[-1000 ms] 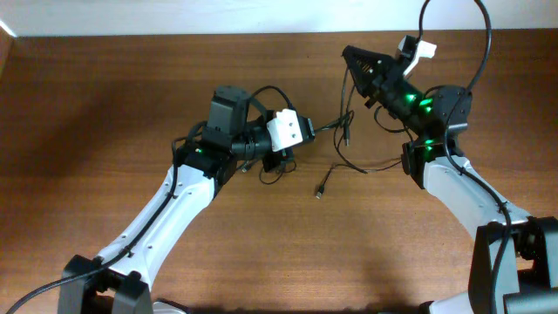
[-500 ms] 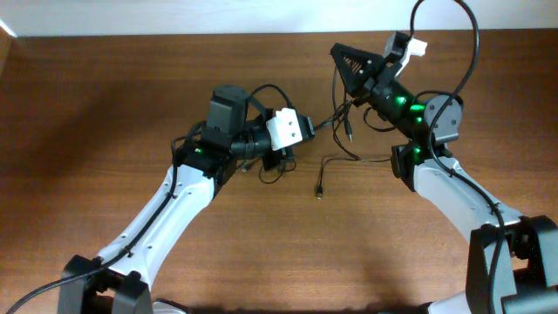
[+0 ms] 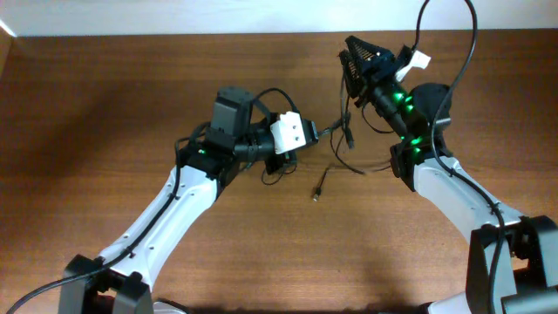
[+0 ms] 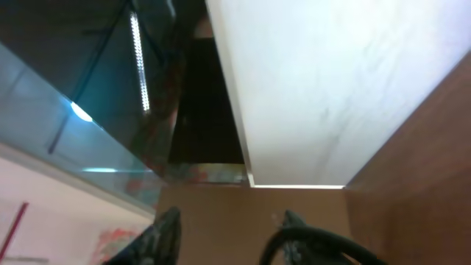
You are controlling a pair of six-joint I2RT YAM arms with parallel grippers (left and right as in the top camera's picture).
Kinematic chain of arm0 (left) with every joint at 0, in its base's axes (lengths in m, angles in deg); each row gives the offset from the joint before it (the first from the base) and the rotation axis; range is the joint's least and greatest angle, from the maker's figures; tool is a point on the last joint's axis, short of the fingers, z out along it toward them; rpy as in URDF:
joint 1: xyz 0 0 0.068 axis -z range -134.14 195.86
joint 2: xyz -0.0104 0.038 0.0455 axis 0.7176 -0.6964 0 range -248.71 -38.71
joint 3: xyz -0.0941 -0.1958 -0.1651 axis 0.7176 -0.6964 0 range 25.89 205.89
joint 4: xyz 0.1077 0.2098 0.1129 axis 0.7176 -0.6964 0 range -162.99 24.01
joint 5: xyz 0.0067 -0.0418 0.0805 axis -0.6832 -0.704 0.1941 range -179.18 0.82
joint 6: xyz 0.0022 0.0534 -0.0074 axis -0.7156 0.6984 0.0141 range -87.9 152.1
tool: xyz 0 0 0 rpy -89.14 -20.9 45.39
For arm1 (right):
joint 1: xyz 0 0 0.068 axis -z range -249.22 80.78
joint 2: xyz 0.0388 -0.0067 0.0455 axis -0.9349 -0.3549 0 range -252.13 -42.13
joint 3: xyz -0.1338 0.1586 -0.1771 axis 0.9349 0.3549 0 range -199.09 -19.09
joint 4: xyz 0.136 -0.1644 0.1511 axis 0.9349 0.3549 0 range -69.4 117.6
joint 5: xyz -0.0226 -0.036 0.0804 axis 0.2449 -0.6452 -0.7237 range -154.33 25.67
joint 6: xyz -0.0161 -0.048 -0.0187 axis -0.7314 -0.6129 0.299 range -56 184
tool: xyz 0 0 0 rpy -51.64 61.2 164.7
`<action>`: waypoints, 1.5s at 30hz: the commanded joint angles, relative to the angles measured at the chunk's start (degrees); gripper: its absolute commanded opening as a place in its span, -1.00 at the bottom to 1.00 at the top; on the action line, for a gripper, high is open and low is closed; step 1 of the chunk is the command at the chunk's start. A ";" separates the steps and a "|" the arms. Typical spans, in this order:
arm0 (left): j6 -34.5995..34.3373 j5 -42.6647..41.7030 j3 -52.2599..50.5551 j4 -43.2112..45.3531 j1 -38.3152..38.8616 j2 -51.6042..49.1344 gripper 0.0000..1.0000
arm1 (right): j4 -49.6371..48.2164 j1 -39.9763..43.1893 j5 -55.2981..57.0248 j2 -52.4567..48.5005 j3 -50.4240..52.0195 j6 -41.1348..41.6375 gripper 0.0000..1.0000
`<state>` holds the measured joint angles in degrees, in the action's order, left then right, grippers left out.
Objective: Untangle cables
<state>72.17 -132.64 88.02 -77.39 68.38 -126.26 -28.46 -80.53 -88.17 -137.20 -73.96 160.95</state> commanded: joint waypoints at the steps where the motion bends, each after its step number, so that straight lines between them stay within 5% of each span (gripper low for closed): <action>1: 0.50 -1.77 -0.26 0.00 0.37 0.11 -1.00 | 3.32 -0.20 3.32 0.83 -0.55 -2.67 -0.05; 7: 0.50 -1.75 -0.26 -1.16 0.59 0.11 -1.00 | 15.56 -0.20 7.32 0.83 -0.55 -6.82 0.82; 13: 0.22 -2.23 -0.26 -1.31 0.61 0.11 -1.00 | 26.32 -0.17 11.06 0.83 -0.52 -11.28 0.98; 22: -0.83 -2.16 -0.26 -1.31 0.59 0.11 -1.00 | 31.76 -0.20 12.94 0.83 -0.52 -15.56 0.98; 29: -1.97 -2.14 -0.26 -1.27 0.59 0.11 -1.00 | 20.87 -0.20 -3.10 0.83 -0.52 -22.95 0.98; 45: -5.01 -2.16 -0.26 -1.51 0.74 0.11 -1.00 | 19.65 -0.33 -14.62 0.85 -0.55 -18.18 0.97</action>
<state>68.02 -133.34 87.96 -78.86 68.73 -126.26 -8.59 -80.57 -101.41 -137.22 -74.27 139.05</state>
